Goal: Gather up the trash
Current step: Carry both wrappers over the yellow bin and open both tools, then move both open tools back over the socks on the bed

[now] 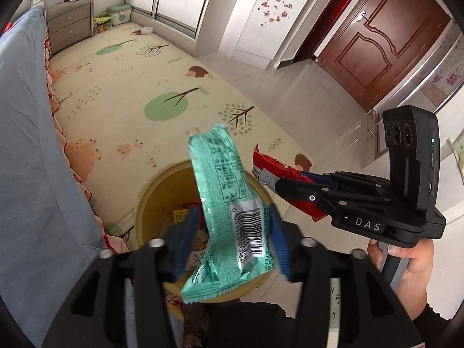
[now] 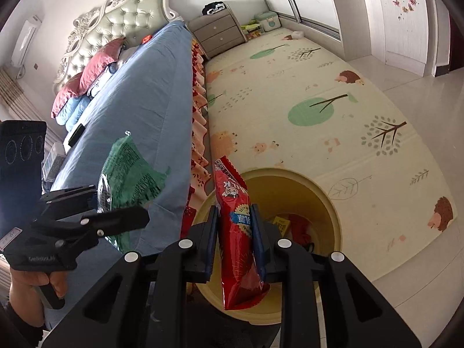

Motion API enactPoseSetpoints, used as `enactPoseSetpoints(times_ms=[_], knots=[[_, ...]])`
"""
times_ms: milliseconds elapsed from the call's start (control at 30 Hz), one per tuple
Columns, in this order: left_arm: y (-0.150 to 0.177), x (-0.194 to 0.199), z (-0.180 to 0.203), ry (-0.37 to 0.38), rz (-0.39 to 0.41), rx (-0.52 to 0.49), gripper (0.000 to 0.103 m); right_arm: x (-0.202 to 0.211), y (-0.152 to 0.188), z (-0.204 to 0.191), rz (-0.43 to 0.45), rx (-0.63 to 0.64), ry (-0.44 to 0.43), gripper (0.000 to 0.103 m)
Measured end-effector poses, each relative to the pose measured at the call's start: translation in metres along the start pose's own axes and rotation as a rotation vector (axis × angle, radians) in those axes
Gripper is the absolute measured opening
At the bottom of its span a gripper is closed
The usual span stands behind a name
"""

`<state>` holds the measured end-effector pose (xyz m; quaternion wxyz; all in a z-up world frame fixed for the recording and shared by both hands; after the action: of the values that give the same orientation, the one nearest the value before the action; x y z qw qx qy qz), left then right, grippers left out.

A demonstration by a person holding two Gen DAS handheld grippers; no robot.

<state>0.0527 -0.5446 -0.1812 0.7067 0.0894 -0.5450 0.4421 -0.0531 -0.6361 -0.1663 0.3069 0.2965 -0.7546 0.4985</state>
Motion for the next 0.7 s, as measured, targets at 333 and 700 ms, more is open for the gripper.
enactPoseSetpoints(times_ms=[333, 700], knots=[[-0.002, -0.010, -0.020, -0.045, -0.016, 0.087, 0.099, -0.004, 0.010, 0.026, -0.010, -0.065, 0.052, 0.058], [0.001, 0.029, -0.013, -0.031, 0.060, 0.075, 0.099, 0.015, 0.001, 0.013, 0.015, -0.042, 0.053, 0.057]])
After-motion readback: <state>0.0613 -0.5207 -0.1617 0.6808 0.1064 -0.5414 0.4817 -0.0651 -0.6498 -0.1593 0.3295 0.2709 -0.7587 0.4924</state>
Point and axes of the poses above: each gripper's, at about its wrist camera, not at the fingertips, and x roughly against the way its jaws point, z to its right, y to its underside, the point moved 6 cm from there along -x, roughly the way its jaws point, and after that the axes turned 12 degrees about x, right-handed, at the moved point
